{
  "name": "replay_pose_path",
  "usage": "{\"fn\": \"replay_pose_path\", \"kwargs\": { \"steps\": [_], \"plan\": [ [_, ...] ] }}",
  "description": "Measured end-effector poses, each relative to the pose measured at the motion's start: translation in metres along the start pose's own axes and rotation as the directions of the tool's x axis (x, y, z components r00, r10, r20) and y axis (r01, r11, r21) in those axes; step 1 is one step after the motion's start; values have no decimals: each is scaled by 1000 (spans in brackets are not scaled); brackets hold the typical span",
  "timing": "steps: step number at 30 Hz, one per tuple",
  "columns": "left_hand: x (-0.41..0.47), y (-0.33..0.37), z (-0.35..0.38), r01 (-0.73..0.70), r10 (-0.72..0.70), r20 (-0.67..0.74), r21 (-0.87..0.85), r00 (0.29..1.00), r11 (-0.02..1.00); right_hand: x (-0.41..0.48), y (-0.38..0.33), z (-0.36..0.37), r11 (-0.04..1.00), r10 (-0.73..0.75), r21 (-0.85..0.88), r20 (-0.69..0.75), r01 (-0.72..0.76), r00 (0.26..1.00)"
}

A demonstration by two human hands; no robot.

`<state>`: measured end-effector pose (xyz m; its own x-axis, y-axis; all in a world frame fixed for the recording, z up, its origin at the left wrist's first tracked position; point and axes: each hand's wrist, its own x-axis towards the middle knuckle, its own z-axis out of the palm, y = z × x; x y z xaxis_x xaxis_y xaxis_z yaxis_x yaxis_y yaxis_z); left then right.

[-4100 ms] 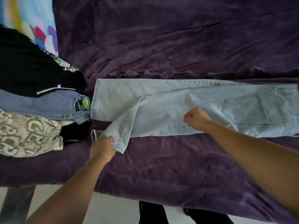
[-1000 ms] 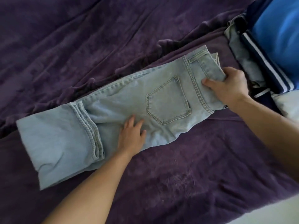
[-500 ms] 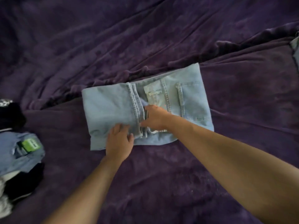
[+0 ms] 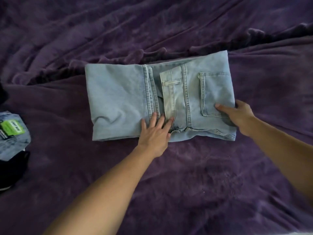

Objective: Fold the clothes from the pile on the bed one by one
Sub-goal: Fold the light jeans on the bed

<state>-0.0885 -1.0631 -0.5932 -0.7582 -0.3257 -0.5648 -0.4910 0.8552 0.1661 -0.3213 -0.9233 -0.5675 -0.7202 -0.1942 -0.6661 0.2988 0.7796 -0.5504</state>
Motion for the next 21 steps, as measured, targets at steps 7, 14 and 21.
{"fn": "replay_pose_path", "kwargs": {
  "steps": [7, 14, 21],
  "plan": [
    [-16, -23, -35, -86, 71, -61, -286, 996, 955, -68, -74, -6, 963, -264, -41, 28, 265, 964],
    [-75, -87, -49, 26, -200, -106, -825, 974, 565, -180, -182, 77, 639, -598, -478, 184, 603, 780],
    [-137, -211, -10, 150, -774, 148, -986, 616, -70, -200, -157, 254, 427, -447, -555, 556, 714, 700]
  ]
}}
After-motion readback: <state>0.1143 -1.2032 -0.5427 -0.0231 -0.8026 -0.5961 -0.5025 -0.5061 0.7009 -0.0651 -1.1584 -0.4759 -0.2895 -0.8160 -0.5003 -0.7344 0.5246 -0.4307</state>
